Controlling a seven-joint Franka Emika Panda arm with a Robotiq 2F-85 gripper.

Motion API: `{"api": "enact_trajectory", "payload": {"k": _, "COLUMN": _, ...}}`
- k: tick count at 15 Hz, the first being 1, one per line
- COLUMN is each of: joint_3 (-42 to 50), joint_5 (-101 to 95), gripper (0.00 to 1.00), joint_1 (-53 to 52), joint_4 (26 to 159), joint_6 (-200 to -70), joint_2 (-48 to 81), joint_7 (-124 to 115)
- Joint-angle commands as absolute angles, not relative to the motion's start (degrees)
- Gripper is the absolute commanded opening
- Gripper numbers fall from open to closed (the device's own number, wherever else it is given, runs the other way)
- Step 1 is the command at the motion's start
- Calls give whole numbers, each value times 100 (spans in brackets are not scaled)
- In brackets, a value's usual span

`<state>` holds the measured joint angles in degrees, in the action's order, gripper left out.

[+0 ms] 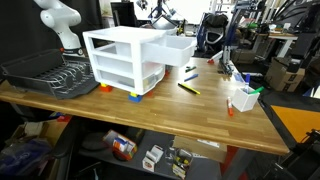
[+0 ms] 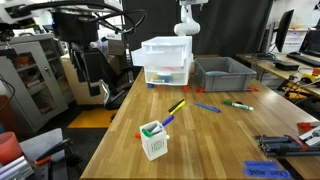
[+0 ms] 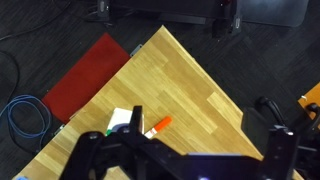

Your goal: Move the marker to the left

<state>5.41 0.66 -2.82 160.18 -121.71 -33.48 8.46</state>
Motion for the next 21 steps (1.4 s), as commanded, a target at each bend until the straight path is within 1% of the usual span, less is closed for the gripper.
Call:
{"api": "enact_trajectory", "payload": {"k": 1, "joint_3": 465, "joint_5": 112, "gripper": 100, "joint_1": -207, "joint_4": 15989, "joint_6": -12158, "joint_2": -3332, "joint_7": 881}}
{"api": "enact_trajectory", "payload": {"k": 5, "joint_3": 476, "joint_5": 111, "gripper": 100, "joint_1": -193, "joint_4": 15972, "joint_6": -12148, "joint_2": -3413, "joint_7": 881}}
{"api": "enact_trajectory", "payload": {"k": 9, "joint_3": 336, "joint_5": 23, "gripper": 100, "joint_1": -215, "joint_4": 15965, "joint_6": -12874, "joint_2": -3024, "joint_7": 715}}
{"api": "enact_trajectory", "payload": {"k": 14, "joint_3": 203, "joint_5": 117, "gripper": 100, "joint_1": -405, "joint_4": 15915, "joint_6": -13892, "joint_2": -2121, "joint_7": 917}}
{"api": "enact_trajectory", "payload": {"k": 19, "joint_3": 106, "joint_5": 88, "gripper": 100, "joint_1": -376, "joint_4": 15733, "joint_6": -14764, "joint_2": -1113, "joint_7": 670}}
{"api": "enact_trajectory", "payload": {"k": 21, "joint_3": 117, "joint_5": 325, "gripper": 100, "joint_1": -465, "joint_4": 15663, "joint_6": -14928, "joint_2": -757, "joint_7": 733}}
